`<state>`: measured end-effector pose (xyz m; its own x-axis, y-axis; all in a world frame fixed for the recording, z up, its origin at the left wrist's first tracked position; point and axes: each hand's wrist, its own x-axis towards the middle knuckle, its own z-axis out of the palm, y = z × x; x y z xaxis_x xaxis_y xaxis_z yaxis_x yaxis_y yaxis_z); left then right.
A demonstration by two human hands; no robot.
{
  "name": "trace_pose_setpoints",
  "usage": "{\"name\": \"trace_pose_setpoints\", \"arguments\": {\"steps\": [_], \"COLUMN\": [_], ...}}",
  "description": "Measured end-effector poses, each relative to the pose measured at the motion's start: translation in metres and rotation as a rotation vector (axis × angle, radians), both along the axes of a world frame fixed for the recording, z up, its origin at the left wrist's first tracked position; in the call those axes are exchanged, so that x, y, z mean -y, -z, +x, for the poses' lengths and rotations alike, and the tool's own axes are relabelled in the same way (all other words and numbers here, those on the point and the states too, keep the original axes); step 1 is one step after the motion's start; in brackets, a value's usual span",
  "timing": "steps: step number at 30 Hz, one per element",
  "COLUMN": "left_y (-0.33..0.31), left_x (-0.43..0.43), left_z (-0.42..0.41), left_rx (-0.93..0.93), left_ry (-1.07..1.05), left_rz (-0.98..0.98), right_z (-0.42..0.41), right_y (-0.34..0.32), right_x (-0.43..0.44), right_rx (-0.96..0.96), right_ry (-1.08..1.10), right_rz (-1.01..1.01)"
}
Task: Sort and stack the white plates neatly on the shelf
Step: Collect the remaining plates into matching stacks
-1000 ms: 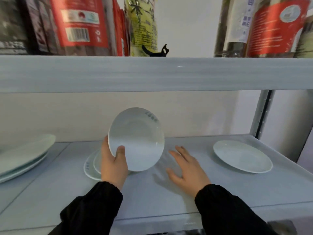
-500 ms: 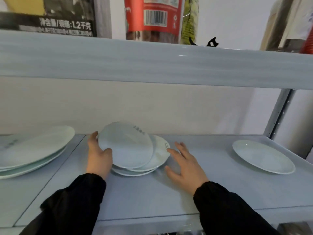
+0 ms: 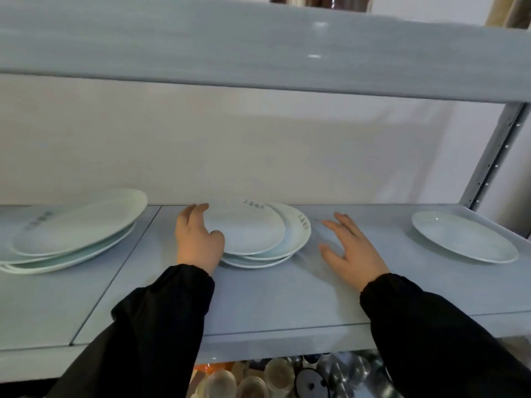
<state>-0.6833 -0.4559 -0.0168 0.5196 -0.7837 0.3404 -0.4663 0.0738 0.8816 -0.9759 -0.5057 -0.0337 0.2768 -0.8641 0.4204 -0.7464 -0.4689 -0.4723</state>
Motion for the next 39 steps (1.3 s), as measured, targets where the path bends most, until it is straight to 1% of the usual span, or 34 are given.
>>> {"name": "trace_pose_setpoints", "arguments": {"steps": [4, 8, 13, 18, 25, 33, 36, 39], "left_y": [0.002, 0.003, 0.004, 0.004, 0.003, 0.004, 0.004, 0.002], "left_x": [0.0, 0.001, 0.005, 0.003, -0.001, -0.002, -0.004, -0.008], "left_z": [0.001, 0.003, 0.005, 0.005, 0.006, 0.0, -0.005, -0.02], "left_rx": [0.009, -0.009, 0.088, 0.142, 0.291, 0.517, 0.686, 0.889], "left_ry": [0.007, 0.003, 0.009, -0.018, -0.03, -0.006, 0.03, 0.127], "left_rz": [0.001, -0.006, -0.035, -0.024, -0.026, -0.118, -0.197, -0.282], "right_z": [-0.001, 0.0, 0.0, 0.001, -0.001, -0.011, -0.018, -0.024], "right_y": [0.001, 0.003, 0.002, 0.0, 0.0, -0.002, -0.001, -0.002], "right_x": [0.0, -0.001, 0.001, -0.002, -0.002, 0.001, 0.003, 0.005], "right_rx": [-0.022, -0.092, -0.128, -0.122, -0.098, -0.001, 0.02, 0.037], "right_ry": [0.023, 0.027, 0.036, 0.015, 0.004, 0.049, 0.05, 0.037], "right_rz": [0.013, 0.051, 0.036, 0.015, 0.028, 0.0, 0.002, -0.016]}}
